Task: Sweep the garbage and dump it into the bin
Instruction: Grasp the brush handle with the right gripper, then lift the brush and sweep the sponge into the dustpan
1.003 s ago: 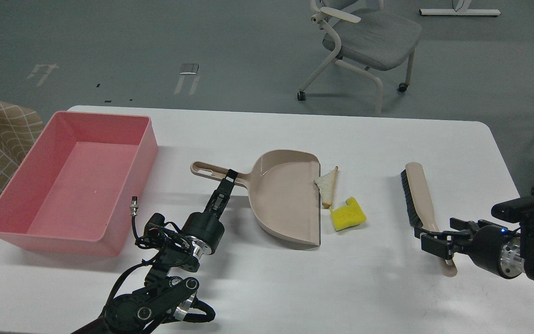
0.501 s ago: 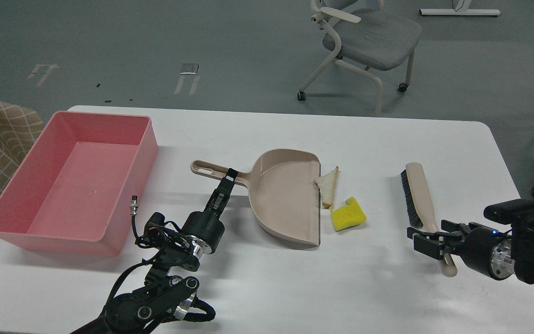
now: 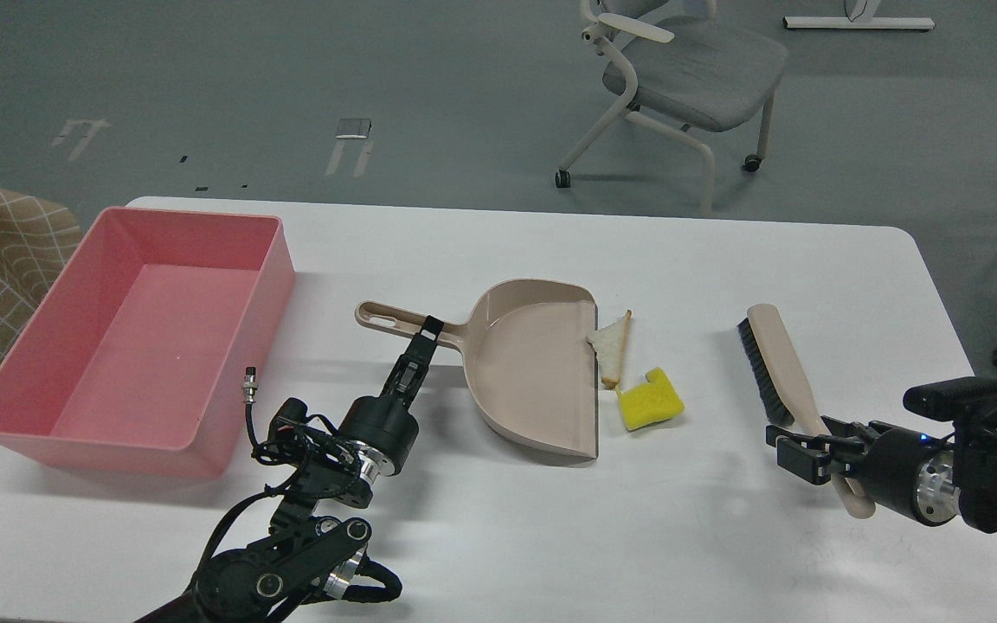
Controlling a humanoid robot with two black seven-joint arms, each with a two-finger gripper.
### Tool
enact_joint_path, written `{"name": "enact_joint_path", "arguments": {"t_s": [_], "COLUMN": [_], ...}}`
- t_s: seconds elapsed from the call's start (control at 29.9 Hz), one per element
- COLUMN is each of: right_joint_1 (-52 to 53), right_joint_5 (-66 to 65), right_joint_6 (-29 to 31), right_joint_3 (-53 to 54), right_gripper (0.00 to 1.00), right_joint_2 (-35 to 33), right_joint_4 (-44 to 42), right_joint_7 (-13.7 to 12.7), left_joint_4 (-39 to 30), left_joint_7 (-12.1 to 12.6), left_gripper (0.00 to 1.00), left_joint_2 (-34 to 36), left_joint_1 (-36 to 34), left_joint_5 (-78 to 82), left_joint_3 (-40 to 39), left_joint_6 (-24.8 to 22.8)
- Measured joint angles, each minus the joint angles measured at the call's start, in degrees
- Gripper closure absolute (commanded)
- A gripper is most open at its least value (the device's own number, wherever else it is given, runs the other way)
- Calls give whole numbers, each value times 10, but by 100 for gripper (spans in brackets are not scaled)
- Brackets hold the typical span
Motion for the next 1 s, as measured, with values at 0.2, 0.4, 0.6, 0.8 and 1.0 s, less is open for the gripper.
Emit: {"name": "enact_joint_path", "arguments": {"t_s": [0.2,0.4,0.6,0.8,1.0], "right_joint_1": [2,4,4,4,6], "right_joint_5": [0,0,0,0,0], "right_joint_6": [0,0,0,0,0], "right_joint_3": [0,1,1,1,1], "right_gripper": [38,45,65,71,73], "right_joint_2": [0,3,5,4,8], "right_joint_4": [0,0,0,-1,-1], "right_joint_7": [0,0,1,4,3], "left_joint_4": [0,0,0,0,0], "left_joint_7": [0,0,1,1,1], "left_gripper": [83,83,83,82,82], "left_joint_2": [-1,-1,-2,-2,-3], "left_joint_1": [2,4,5,6,9], "left_joint_5": [0,0,0,0,0], "left_joint_3": [0,0,0,0,0], "left_joint_6": [0,0,0,0,0]}}
